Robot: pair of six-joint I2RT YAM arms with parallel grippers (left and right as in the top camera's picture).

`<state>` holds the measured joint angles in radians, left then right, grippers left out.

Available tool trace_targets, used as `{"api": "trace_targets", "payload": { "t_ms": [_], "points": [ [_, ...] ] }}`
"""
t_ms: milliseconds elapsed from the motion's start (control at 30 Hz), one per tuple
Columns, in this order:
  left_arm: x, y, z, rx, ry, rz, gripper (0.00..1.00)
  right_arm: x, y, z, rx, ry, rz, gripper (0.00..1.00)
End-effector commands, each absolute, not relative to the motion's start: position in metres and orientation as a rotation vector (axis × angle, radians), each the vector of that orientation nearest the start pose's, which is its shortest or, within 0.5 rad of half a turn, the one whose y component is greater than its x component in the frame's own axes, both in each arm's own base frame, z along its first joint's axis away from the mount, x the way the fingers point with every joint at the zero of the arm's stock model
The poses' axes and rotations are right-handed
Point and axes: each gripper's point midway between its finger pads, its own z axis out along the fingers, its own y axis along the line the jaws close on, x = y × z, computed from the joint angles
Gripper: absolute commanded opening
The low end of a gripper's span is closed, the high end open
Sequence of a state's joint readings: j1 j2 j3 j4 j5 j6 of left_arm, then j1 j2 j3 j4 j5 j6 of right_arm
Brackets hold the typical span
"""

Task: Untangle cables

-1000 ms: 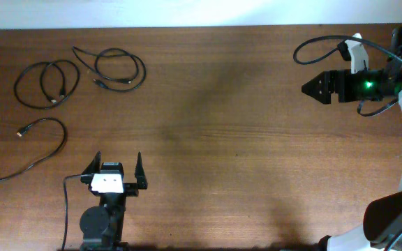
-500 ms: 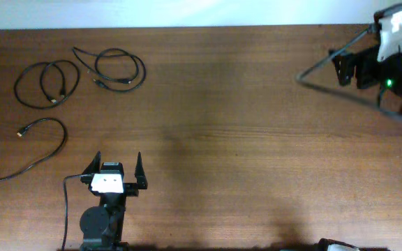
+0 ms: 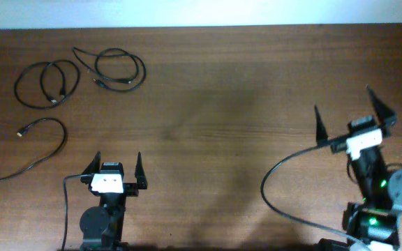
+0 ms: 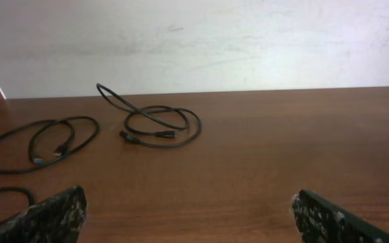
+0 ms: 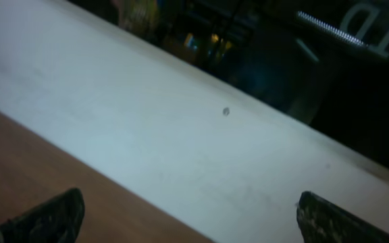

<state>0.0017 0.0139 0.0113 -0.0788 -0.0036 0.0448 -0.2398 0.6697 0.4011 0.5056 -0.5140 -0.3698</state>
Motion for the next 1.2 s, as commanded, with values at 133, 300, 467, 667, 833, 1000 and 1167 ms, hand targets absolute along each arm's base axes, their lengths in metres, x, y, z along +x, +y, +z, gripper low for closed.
{"api": "trace_targets", "payload": {
  "t_ms": [133, 300, 467, 667, 833, 1000, 1167],
  "points": [
    [0.246, 0.001, 0.156, 0.041, 1.651, 0.043, 0.99, 0.258, 0.025, 0.251, -0.525, 1.230, -0.176, 0.99],
    [0.246, 0.001, 0.156, 0.041, 1.651, 0.043, 0.99, 0.252, 0.028, 0.227, -0.515, 1.279, -0.152, 0.99],
    [0.246, 0.001, 0.156, 0.041, 1.651, 0.043, 0.99, 0.257, 0.011, 0.200, -0.266, 1.457, -0.059, 0.99],
    [0.246, 0.001, 0.156, 0.041, 1.651, 0.043, 0.99, 0.248, -0.001, 0.157, -0.067, 1.647, -0.050, 0.99],
    [0.246, 0.001, 0.156, 0.041, 1.651, 0.043, 0.99, 0.246, 0.000, 0.156, -0.057, 1.648, -0.045, 0.99],
    [0.246, 0.001, 0.156, 0.041, 1.651, 0.043, 0.99, 0.246, -0.002, 0.156, -0.051, 1.647, -0.052, 0.99],
    [0.246, 0.001, 0.156, 0.041, 1.651, 0.043, 0.99, 0.246, -0.002, 0.156, -0.051, 1.647, -0.052, 0.99]
  ]
}}
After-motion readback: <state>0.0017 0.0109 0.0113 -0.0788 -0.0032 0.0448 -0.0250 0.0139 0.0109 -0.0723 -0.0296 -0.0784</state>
